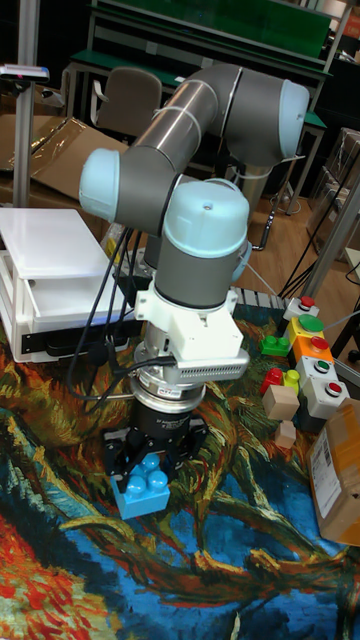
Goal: Put things in the drawer
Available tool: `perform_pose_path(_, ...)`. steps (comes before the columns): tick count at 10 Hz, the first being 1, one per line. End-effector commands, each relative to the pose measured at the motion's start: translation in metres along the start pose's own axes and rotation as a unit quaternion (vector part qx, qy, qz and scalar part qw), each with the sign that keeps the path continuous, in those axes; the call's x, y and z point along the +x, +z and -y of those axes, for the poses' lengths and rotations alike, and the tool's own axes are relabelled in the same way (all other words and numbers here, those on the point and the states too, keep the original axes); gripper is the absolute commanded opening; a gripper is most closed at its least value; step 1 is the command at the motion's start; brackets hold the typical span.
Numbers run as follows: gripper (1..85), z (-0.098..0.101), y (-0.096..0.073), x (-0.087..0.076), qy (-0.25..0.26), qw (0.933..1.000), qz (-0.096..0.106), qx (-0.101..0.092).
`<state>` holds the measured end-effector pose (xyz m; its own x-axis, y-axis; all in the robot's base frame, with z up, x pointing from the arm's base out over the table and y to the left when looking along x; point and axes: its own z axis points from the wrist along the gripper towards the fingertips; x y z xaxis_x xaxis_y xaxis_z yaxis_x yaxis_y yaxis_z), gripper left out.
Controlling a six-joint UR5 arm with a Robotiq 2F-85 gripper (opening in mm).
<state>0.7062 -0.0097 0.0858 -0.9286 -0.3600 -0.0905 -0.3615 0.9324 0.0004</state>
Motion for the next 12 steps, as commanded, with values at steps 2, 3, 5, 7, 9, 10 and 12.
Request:
perform_pose_path(2, 1.3, -0.006, -0.035, 0.032, -0.008, 0.9994, -0.033, 0.01)
perform_pose_path(3, 1.3, -0.011, -0.049, 0.042, -0.011, 0.9992, -0.038, 0.008)
perform_pose_path(5, 1.3, -0.015, -0.069, 0.054, -0.015, 0.9991, -0.038, 0.002)
perform_pose_path(7, 1.3, -0.012, -0.073, 0.046, -0.025, 0.9993, -0.027, 0.009)
perform_pose_path(9, 1.3, -0.017, -0.073, 0.034, -0.035, 0.9994, -0.003, 0.002)
perform_pose_path(10, 1.3, -0.015, -0.073, 0.033, -0.041, 0.9991, -0.002, 0.005)
perform_pose_path(12, 1.3, -0.005, -0.072, 0.043, -0.046, 0.9987, -0.016, 0.017)
